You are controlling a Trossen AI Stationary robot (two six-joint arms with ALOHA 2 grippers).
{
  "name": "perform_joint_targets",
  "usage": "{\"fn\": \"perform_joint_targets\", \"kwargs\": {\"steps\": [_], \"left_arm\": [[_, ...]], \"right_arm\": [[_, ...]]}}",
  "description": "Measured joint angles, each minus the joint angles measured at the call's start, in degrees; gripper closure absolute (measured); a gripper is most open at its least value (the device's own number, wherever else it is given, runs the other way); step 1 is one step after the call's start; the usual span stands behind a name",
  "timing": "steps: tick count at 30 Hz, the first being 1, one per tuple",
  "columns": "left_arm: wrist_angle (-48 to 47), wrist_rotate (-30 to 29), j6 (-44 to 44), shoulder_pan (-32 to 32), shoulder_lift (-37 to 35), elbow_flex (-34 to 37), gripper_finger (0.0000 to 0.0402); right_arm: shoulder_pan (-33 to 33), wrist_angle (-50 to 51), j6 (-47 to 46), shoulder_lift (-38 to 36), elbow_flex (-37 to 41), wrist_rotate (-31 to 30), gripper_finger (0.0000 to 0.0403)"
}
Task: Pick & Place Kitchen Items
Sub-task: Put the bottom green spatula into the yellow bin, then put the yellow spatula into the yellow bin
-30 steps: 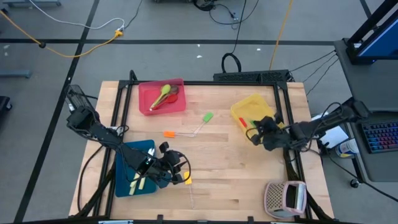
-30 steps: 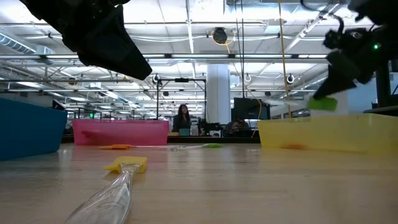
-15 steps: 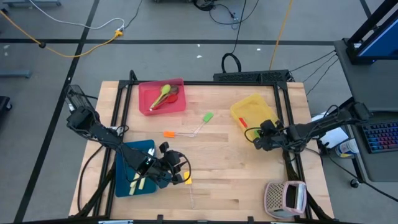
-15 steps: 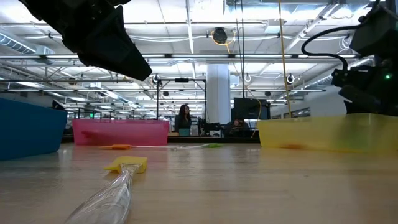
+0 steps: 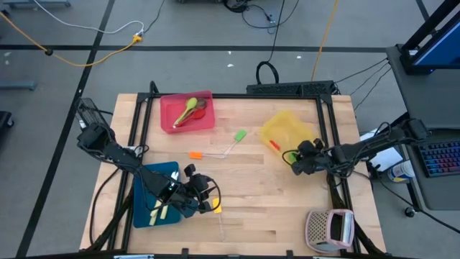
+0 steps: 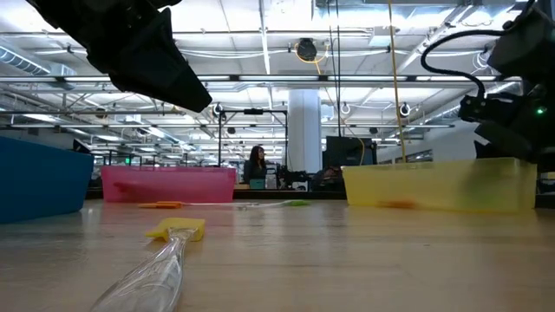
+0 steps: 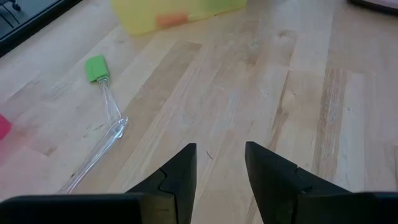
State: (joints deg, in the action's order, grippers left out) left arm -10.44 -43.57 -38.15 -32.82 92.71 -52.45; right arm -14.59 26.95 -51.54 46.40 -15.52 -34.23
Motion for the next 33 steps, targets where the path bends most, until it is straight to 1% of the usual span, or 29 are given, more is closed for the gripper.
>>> {"fn": "perform_joint_targets", "kwargs": {"steps": [5, 10, 13, 17, 23, 26, 30, 32, 33], "left_arm": [[0.0, 0.0, 0.0, 0.0, 0.0, 0.0, 0.0259], [0.0, 0.0, 0.0, 0.0, 0.02, 0.0, 0.0259], [0.0, -0.01, 0.0, 0.0, 0.02, 0.0, 0.0259], [0.0, 0.0, 0.37, 0.0, 0.02, 0.0, 0.0259], [0.0, 0.02, 0.42, 0.0, 0.02, 0.0, 0.0259], [0.0, 0.02, 1.64, 0.17, 0.02, 0.0, 0.0259], [0.0, 0.28, 3.53, 0.61, 0.02, 0.0, 0.0259], [0.0, 2.18, 3.58, 0.94, 0.02, 0.0, 0.0259], [0.03, 4.21, 4.17, 1.13, 0.02, 0.0, 0.0259]], "right_arm": [[0.0, -5.49, 6.31, -0.84, 0.06, -0.34, 0.0277], [0.0, -11.41, 14.2, -2.34, 0.06, -3.35, 0.0251], [0.0, -15.66, 19.24, -3.61, 0.06, -3.42, 0.0246], [-0.01, -23.19, 26.01, -5.1, 0.06, -3.41, 0.0249], [-0.6, -38.79, 39.04, -6.2, 0.06, -2.8, 0.0246], [-1.81, -46.28, 42.73, -5.7, 0.04, 2.74, 0.0246], [-4.2, -51.26, 43.74, -3.46, 0.04, 12.76, 0.0252], [-5.83, -52.27, 44.36, -1.9, 0.04, 16.66, 0.0255], [-6.71, -52.49, 44.73, -0.83, 0.04, 17.8, 0.0256]]}}
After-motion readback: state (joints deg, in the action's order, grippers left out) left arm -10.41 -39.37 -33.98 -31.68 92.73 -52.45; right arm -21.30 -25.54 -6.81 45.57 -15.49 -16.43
